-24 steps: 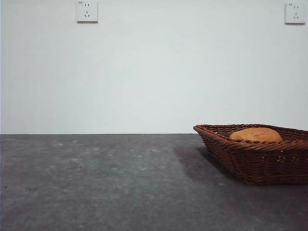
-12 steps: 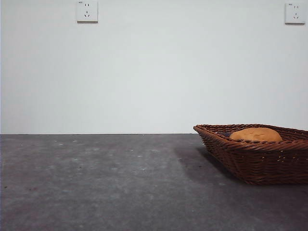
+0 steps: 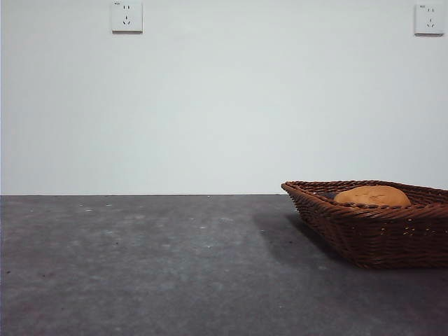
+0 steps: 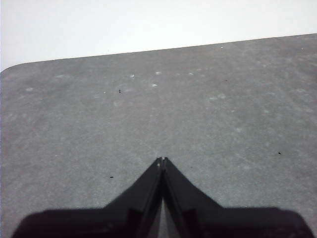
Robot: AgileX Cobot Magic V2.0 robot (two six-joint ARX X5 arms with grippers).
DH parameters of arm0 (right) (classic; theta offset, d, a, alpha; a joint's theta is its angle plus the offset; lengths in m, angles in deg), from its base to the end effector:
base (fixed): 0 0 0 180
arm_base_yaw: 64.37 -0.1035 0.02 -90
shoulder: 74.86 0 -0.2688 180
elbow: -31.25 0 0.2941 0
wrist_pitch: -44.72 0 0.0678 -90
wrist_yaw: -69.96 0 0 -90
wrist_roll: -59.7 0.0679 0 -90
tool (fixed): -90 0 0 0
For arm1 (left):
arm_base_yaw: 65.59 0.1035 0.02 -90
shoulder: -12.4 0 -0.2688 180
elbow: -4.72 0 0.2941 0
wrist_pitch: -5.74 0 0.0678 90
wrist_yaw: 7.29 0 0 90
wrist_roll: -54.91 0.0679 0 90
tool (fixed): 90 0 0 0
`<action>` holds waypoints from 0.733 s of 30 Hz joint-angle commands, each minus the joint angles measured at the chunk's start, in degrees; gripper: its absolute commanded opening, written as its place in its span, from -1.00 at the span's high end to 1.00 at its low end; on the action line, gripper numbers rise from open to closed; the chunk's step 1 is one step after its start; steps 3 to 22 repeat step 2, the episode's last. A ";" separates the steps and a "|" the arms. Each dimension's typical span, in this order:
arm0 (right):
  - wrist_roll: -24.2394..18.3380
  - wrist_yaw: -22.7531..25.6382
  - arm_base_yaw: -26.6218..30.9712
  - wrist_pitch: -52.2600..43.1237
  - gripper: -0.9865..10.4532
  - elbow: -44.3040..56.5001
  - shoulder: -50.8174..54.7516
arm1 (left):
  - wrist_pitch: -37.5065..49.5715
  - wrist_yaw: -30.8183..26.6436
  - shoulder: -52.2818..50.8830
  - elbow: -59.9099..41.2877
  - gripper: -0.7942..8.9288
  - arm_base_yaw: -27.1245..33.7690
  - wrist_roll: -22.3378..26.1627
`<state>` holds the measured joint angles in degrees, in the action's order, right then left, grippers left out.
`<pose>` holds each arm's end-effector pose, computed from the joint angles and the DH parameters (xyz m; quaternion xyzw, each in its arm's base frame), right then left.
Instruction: Help me put the vegetables on the table into the basket
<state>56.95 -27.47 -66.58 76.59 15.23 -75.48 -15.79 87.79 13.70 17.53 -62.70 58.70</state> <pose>0.1639 0.0151 0.1462 -0.0171 0.1410 0.0866 0.9861 0.1729 0.0027 0.1447 0.0269 0.0864 -0.0219 0.9957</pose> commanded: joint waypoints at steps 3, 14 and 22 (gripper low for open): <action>0.59 0.22 -0.04 -0.26 0.82 0.35 0.11 | 0.44 -0.17 -0.02 -0.61 0.84 0.20 -0.37; 0.59 0.22 -0.04 -0.26 0.82 0.35 0.11 | 0.44 -0.17 -0.02 -0.61 0.84 0.20 -0.37; 0.59 0.22 -0.04 -0.26 0.82 0.35 0.11 | 0.44 -0.17 -0.02 -0.61 0.84 0.20 -0.37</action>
